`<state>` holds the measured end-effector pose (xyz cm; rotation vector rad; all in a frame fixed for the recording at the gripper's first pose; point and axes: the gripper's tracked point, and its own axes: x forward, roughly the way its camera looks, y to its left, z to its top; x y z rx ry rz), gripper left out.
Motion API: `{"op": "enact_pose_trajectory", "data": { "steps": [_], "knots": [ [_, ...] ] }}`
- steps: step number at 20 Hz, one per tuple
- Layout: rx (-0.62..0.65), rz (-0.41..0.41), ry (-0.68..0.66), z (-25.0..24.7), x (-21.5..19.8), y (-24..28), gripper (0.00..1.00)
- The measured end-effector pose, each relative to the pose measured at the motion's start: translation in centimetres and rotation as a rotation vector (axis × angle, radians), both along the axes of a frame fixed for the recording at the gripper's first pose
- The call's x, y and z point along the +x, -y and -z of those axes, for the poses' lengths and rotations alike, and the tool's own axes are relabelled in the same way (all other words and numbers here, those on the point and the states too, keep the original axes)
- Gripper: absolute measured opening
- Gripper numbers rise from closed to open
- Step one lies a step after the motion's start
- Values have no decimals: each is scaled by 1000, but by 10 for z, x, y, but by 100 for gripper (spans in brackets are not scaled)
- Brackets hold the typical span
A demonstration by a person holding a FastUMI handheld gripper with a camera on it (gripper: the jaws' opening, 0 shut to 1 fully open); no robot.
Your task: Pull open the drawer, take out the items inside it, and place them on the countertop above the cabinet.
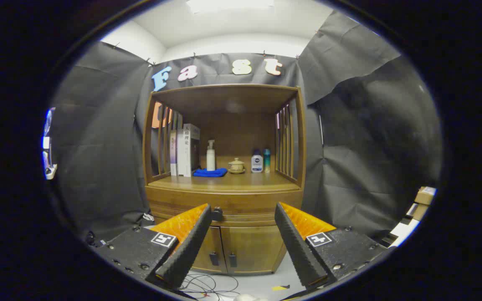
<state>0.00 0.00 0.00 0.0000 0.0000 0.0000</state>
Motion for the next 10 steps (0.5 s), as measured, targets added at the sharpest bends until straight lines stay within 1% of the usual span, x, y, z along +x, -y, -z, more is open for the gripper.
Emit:
{"op": "enact_pose_trajectory", "data": {
  "steps": [10],
  "knots": [
    [-11,-5,-11,1,3,2,98]
  ]
}}
